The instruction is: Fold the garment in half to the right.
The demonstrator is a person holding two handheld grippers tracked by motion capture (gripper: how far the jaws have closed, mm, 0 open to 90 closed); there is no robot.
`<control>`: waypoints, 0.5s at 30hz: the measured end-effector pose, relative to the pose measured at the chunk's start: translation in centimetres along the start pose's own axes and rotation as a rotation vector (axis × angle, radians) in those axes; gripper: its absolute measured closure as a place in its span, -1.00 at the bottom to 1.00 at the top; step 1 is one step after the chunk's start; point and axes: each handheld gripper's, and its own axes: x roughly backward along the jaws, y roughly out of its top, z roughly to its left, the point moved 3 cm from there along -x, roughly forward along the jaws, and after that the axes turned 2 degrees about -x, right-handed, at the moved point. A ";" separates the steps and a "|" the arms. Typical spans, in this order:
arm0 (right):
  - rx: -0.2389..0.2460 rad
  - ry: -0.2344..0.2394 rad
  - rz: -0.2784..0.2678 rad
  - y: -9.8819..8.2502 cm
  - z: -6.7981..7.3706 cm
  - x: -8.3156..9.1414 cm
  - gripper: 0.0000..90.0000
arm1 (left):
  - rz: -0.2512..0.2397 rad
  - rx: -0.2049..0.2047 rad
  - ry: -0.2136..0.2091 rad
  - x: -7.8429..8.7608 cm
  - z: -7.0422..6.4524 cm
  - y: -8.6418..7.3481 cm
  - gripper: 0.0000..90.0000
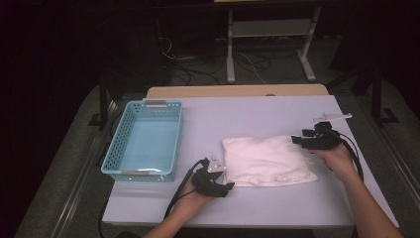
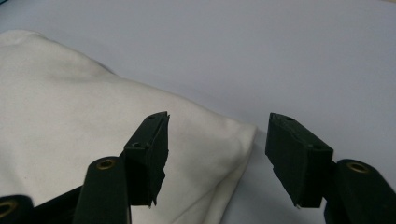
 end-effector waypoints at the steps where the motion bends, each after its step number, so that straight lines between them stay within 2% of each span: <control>1: 0.000 0.000 0.000 0.0 0.0 0.0 -0.15 | 0.000 -0.009 0.008 -0.1 -0.1 0.1 -0.07; 8: 0.004 0.003 0.004 0.0 0.1 -0.1 -0.15 | -0.014 -0.006 0.008 -0.3 0.0 0.2 0.05; 15: 0.006 0.003 0.007 -0.1 0.1 -0.1 -0.15 | -0.024 -0.006 -0.003 -0.3 0.1 0.2 0.34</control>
